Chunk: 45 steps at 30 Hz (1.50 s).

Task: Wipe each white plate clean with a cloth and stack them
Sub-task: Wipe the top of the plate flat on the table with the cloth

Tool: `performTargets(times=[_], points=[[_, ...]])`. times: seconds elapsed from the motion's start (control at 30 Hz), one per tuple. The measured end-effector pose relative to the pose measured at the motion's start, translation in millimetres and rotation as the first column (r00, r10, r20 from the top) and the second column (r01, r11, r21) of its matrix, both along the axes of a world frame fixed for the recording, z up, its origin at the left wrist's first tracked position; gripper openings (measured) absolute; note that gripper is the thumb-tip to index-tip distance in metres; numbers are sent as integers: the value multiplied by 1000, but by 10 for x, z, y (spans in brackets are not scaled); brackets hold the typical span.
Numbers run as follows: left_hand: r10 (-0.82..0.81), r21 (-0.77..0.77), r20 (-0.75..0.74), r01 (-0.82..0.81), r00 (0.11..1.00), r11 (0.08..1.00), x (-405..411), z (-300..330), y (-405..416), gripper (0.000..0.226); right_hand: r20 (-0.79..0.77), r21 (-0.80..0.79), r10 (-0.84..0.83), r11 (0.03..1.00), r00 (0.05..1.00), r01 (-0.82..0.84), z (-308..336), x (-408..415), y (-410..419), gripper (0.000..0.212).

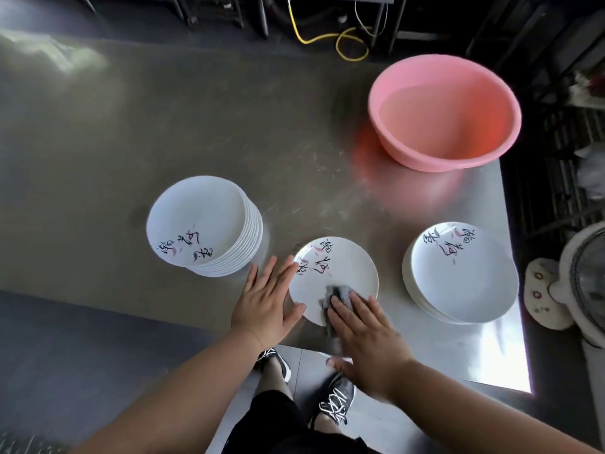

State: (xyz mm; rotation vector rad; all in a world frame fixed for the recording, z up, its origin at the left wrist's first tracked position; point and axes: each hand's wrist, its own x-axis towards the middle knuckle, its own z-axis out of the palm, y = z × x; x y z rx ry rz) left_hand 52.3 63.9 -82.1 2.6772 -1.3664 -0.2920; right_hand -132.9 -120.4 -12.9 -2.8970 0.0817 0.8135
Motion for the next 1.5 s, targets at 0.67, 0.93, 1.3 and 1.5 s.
performTargets(times=[0.67, 0.93, 1.3, 1.5], points=[[-13, -93, 16, 14, 1000, 996, -20, 57, -3, 78, 78, -54, -6, 998, 997, 10, -181, 806, -689, 96], [-15, -95, 35, 18, 999, 995, -14, 45, -2, 80, 37, 61, -279, 959, 959, 277, -234, 217, -508, 96], [-21, -66, 51, 24, 998, 998, -65, 44, 27, 88, 28, 98, -406, 911, 914, 401, -202, -29, -110, 98], [-86, -186, 162, 116, 983, 976, -92, 2, 98, 67, 36, 181, -401, 903, 915, 389, -199, 424, -511, 89]])
